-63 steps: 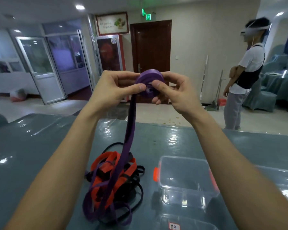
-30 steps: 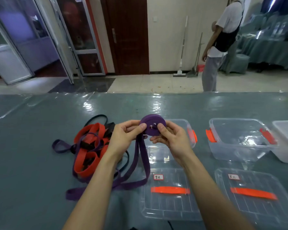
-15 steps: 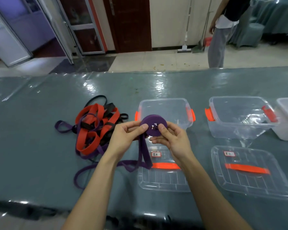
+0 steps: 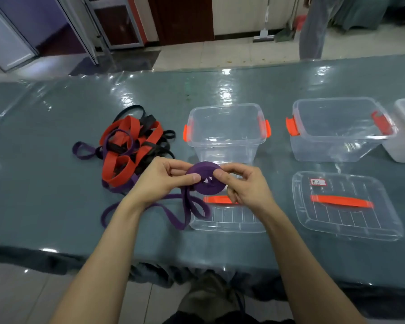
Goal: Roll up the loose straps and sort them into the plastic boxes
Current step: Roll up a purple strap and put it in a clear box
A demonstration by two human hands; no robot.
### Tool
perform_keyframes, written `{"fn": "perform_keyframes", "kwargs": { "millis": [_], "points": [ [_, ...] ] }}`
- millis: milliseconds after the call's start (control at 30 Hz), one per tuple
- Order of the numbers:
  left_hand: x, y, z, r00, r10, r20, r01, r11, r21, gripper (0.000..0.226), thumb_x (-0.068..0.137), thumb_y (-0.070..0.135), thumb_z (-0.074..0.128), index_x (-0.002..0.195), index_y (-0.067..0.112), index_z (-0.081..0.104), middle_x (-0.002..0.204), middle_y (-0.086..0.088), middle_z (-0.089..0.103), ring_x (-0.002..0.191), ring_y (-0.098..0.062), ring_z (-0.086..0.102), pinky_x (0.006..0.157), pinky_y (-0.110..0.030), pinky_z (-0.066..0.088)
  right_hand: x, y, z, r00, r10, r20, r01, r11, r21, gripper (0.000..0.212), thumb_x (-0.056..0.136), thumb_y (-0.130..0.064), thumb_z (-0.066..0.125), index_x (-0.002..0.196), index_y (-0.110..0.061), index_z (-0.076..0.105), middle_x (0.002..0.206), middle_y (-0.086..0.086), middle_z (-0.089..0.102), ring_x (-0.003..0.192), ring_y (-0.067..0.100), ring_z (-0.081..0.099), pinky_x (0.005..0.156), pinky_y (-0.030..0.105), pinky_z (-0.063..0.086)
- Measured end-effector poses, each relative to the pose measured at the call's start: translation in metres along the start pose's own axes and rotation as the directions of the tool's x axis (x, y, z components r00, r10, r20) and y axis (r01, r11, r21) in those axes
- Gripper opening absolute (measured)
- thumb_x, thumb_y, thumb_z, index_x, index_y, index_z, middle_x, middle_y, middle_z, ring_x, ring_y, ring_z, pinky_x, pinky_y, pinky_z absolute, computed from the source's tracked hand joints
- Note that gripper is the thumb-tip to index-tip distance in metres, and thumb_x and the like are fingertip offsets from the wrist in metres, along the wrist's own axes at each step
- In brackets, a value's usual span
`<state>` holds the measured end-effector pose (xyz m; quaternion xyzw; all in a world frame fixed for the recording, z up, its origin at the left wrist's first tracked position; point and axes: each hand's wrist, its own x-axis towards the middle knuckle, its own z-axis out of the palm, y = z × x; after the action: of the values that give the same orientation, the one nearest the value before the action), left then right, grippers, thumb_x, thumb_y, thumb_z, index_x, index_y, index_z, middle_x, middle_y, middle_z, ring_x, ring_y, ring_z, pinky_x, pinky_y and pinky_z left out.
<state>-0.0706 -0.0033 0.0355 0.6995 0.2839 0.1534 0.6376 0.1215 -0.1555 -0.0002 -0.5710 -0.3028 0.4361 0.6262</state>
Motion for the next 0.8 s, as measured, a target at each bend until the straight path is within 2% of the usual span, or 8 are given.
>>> {"fn": "perform_keyframes", "kwargs": {
  "millis": [133, 267, 333, 433, 533, 633, 733, 800],
  "points": [
    [-0.002, 0.014, -0.004, 0.998, 0.047, 0.030, -0.049, 0.995, 0.082, 0.025, 0.087, 0.027, 0.089, 0.110, 0.018, 0.087, 0.100, -0.012, 0.085, 0.096, -0.025, 0.083, 0.085, -0.026, 0.063, 0.000, 0.000, 0.003, 0.998, -0.043, 0.051, 0.044, 0.999, -0.015, 0.032, 0.085, -0.044, 0.089, 0.097, -0.015, 0.081, 0.075, 0.014, 0.075, 0.049, 0.025, 0.066, 0.047, 0.028, 0.053],
    [-0.002, 0.017, -0.009, 0.997, 0.065, 0.030, -0.068, 0.991, 0.116, 0.022, 0.088, 0.026, 0.091, 0.108, 0.019, 0.087, 0.098, -0.011, 0.085, 0.092, -0.022, 0.083, 0.083, -0.024, 0.061, 0.003, -0.005, 0.006, 0.993, -0.048, 0.112, 0.047, 0.999, 0.008, 0.026, 0.082, -0.037, 0.090, 0.098, -0.018, 0.081, 0.089, 0.019, 0.078, 0.058, 0.033, 0.074, 0.055, 0.035, 0.061],
    [0.000, 0.020, -0.013, 0.997, 0.060, 0.044, -0.065, 0.990, 0.126, 0.022, 0.088, 0.027, 0.091, 0.108, 0.019, 0.087, 0.098, -0.011, 0.085, 0.093, -0.022, 0.083, 0.083, -0.023, 0.061, 0.005, -0.008, 0.009, 0.988, -0.058, 0.140, 0.054, 0.998, 0.028, 0.026, 0.080, -0.027, 0.092, 0.100, -0.014, 0.082, 0.089, 0.023, 0.077, 0.057, 0.032, 0.074, 0.055, 0.036, 0.062],
    [0.007, 0.023, -0.017, 0.995, 0.080, 0.057, -0.088, 0.985, 0.150, 0.019, 0.089, 0.023, 0.090, 0.108, 0.020, 0.087, 0.096, -0.010, 0.085, 0.091, -0.021, 0.083, 0.082, -0.022, 0.061, 0.010, -0.011, 0.014, 0.990, -0.090, 0.110, 0.091, 0.996, -0.003, 0.025, 0.082, -0.022, 0.090, 0.101, -0.009, 0.081, 0.083, 0.018, 0.075, 0.055, 0.033, 0.073, 0.055, 0.038, 0.062],
    [0.012, 0.026, -0.020, 0.995, 0.066, 0.075, -0.076, 0.985, 0.152, 0.020, 0.088, 0.020, 0.091, 0.108, 0.018, 0.087, 0.097, -0.013, 0.085, 0.092, -0.025, 0.083, 0.083, -0.026, 0.063, 0.013, -0.014, 0.011, 0.988, -0.070, 0.141, 0.076, 0.996, -0.036, 0.034, 0.077, -0.025, 0.092, 0.103, -0.006, 0.079, 0.094, 0.023, 0.075, 0.060, 0.036, 0.074, 0.054, 0.038, 0.062],
    [0.018, 0.030, -0.019, 0.995, 0.045, 0.091, -0.061, 0.982, 0.177, 0.020, 0.087, 0.018, 0.091, 0.108, 0.016, 0.087, 0.095, -0.013, 0.085, 0.092, -0.026, 0.083, 0.082, -0.026, 0.063, 0.016, -0.021, 0.004, 0.985, -0.032, 0.170, 0.056, 0.989, -0.138, 0.034, 0.078, -0.015, 0.094, 0.108, -0.006, 0.080, 0.095, 0.015, 0.080, 0.068, 0.038, 0.076, 0.058, 0.038, 0.063],
    [0.024, 0.032, -0.015, 0.991, 0.083, 0.103, -0.091, 0.993, 0.078, 0.028, 0.087, 0.019, 0.089, 0.114, 0.011, 0.085, 0.102, -0.015, 0.084, 0.097, -0.029, 0.083, 0.086, -0.027, 0.064, 0.017, -0.025, 0.002, 0.992, -0.094, 0.089, 0.103, 0.989, -0.101, 0.032, 0.080, -0.007, 0.092, 0.109, -0.003, 0.079, 0.091, 0.021, 0.080, 0.072, 0.047, 0.076, 0.068, 0.044, 0.066],
    [0.027, 0.031, -0.008, 0.992, 0.113, 0.058, -0.112, 0.993, -0.026, 0.033, 0.084, 0.021, 0.090, 0.115, 0.012, 0.085, 0.108, -0.017, 0.083, 0.101, -0.028, 0.082, 0.090, -0.028, 0.063, 0.017, -0.027, 0.000, 0.989, -0.142, 0.041, 0.144, 0.987, -0.070, 0.031, 0.081, -0.005, 0.091, 0.110, -0.003, 0.080, 0.087, 0.023, 0.079, 0.068, 0.042, 0.077, 0.068, 0.042, 0.067]
  ]
}}
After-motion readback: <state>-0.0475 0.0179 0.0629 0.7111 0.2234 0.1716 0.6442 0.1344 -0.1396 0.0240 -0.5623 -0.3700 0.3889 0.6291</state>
